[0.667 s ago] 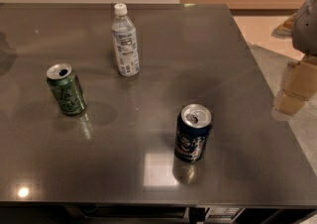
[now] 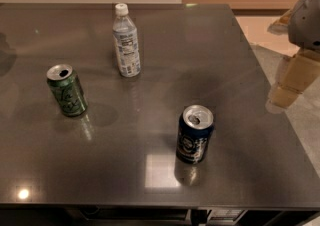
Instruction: Pick blue plastic bottle
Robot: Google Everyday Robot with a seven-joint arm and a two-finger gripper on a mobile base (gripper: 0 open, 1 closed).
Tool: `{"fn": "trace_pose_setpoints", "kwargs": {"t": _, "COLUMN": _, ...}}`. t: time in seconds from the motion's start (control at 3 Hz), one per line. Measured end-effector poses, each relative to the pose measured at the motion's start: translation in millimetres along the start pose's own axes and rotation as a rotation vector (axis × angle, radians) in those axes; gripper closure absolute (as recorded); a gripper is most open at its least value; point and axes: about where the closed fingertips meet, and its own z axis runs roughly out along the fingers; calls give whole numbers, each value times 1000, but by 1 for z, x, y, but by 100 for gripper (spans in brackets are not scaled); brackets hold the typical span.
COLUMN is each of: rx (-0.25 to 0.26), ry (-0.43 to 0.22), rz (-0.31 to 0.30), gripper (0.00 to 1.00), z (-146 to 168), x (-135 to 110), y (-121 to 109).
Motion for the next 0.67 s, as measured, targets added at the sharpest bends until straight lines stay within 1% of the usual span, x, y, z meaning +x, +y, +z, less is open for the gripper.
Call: {"fn": "trace_pose_setpoints", "kwargs": {"t": 0.67, "rx": -23, "ry": -117, "rz": -25, "gripper": 0, "z": 22, "x": -38, "y": -38}}
